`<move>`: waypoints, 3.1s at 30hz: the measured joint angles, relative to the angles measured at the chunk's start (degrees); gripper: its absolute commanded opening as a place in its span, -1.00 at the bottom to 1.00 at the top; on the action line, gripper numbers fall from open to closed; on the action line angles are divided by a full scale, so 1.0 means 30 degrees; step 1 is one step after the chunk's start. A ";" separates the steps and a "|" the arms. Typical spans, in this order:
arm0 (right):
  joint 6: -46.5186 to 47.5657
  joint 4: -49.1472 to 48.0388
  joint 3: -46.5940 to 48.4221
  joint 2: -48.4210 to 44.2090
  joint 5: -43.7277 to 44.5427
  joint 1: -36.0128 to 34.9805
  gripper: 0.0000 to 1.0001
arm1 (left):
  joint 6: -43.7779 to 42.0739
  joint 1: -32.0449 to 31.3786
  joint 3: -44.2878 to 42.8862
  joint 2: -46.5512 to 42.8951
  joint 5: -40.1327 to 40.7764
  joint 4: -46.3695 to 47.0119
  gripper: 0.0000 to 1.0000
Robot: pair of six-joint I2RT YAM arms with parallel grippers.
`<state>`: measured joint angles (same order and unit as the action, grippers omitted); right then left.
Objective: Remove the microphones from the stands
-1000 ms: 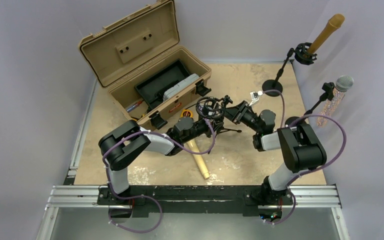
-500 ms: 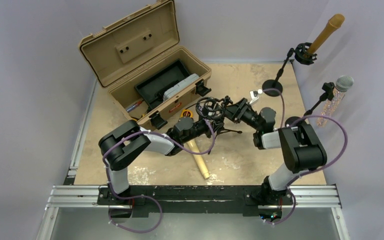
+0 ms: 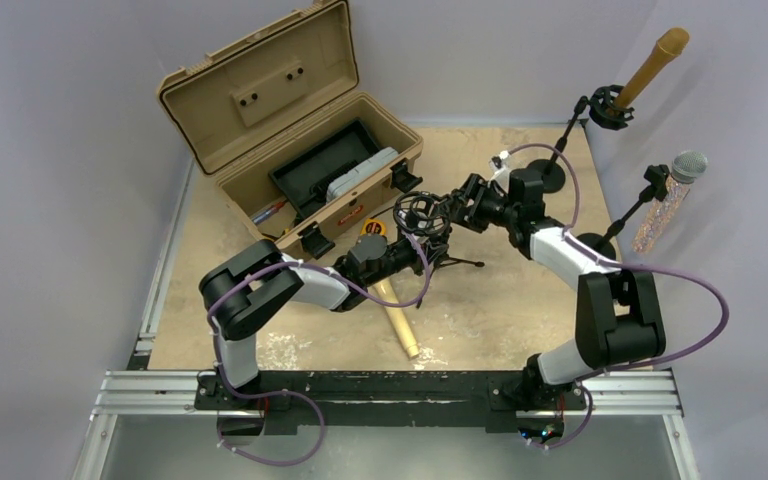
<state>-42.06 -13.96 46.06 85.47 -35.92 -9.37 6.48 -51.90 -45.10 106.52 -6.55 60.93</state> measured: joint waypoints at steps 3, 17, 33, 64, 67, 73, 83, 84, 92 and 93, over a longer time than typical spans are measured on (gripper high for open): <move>0.0044 0.3228 0.1588 -0.0189 0.1399 0.0000 0.17 | 0.0000 0.0000 0.0000 0.0051 0.0029 0.0109 -1.00; -0.1115 0.8531 0.3140 -0.1537 0.2834 -0.0007 0.01 | 0.0007 0.0000 0.0000 0.0138 0.0044 0.0299 -1.00; -0.2040 0.9799 0.3140 -0.2120 0.2885 -0.1166 -0.08 | 0.0007 0.0000 0.0007 0.0168 0.0007 0.0335 -1.00; -0.2368 0.9930 0.1464 -0.3774 0.3111 -0.1115 -0.47 | 0.0124 0.0007 0.0117 0.0168 -0.0022 0.0481 -1.00; -0.2470 0.9610 0.1304 -0.3796 0.2980 -0.1107 -0.47 | 0.0124 0.0007 0.0124 0.0168 -0.0015 0.0481 -1.00; -0.2754 0.8524 0.0772 -0.3796 0.2725 -0.1100 -0.51 | 0.0124 0.0044 0.0124 0.0168 0.0146 0.0488 -1.00; -0.3147 0.4014 -0.1275 -0.3803 0.1494 -0.0860 -1.00 | 0.0109 0.0153 0.0219 0.0168 0.0634 0.0612 -1.00; -0.3140 0.2973 -0.1770 -0.3847 0.1217 -0.0816 -1.00 | 0.0131 0.0153 0.0262 0.0168 0.0707 0.0685 -1.00; -0.3774 -0.8102 -0.6615 -0.3694 -0.0015 -0.0474 -1.00 | 0.0175 0.0175 0.0546 0.0146 0.0780 0.1180 -1.00; -0.3847 -0.9675 -0.7169 -0.3461 -0.0022 -0.0474 -1.00 | 0.0197 0.0197 0.0561 0.0138 0.0765 0.1217 -1.00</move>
<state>-53.60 -42.98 24.56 75.09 -35.99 -10.79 7.07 -51.31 -43.42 106.94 -4.25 64.58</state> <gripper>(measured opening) 0.209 0.181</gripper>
